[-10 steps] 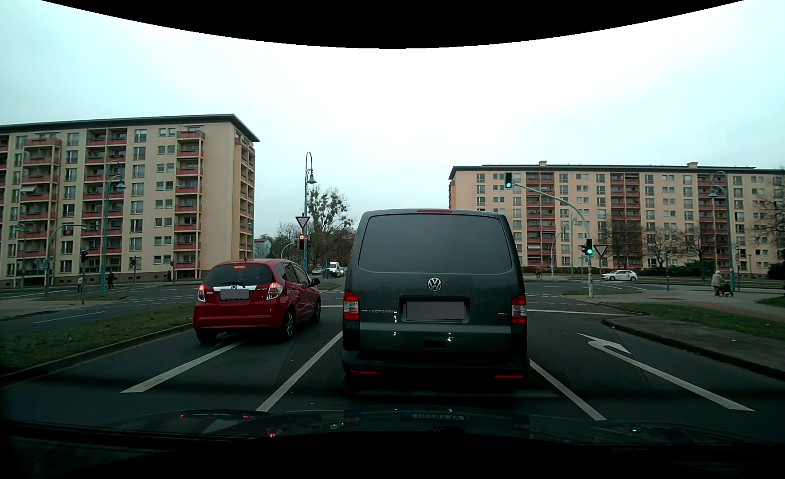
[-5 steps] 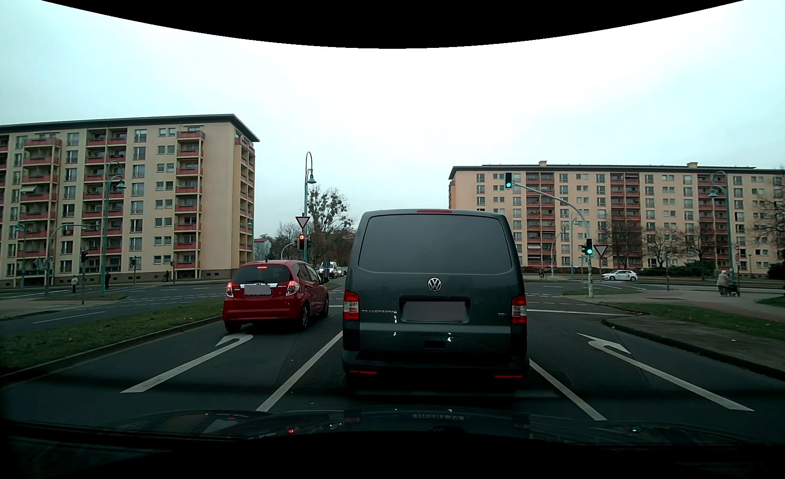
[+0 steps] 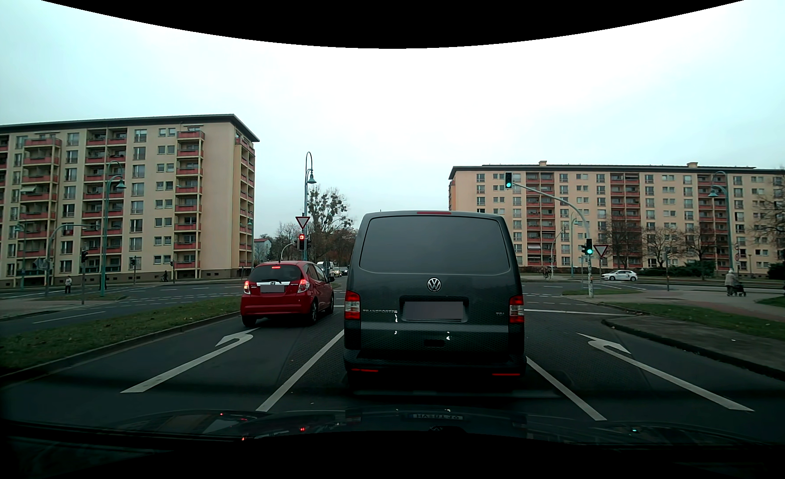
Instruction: Follow the waypoints while adhering to traffic rules and regulations
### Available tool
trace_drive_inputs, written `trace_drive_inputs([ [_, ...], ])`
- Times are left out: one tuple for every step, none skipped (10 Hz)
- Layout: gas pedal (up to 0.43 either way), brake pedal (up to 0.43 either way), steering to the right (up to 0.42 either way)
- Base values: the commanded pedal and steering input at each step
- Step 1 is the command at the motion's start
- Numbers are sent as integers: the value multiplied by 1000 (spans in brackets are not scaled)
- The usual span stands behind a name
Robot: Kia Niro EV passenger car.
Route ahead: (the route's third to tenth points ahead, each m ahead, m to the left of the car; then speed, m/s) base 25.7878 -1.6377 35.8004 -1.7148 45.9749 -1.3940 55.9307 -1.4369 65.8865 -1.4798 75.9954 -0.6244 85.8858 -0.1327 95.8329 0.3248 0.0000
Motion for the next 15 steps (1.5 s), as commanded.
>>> trace_drive_inputs([
  [0,0,4],
  [0,0,4],
  [0,0,4],
  [0,0,4],
  [0,0,4],
  [0,0,4],
  [0,0,4],
  [20,0,4],
  [59,0,4],
  [130,0,4],
  [169,0,4],
  [228,0,4],
  [248,0,4],
  [268,0,4],
  [287,0,4],
])
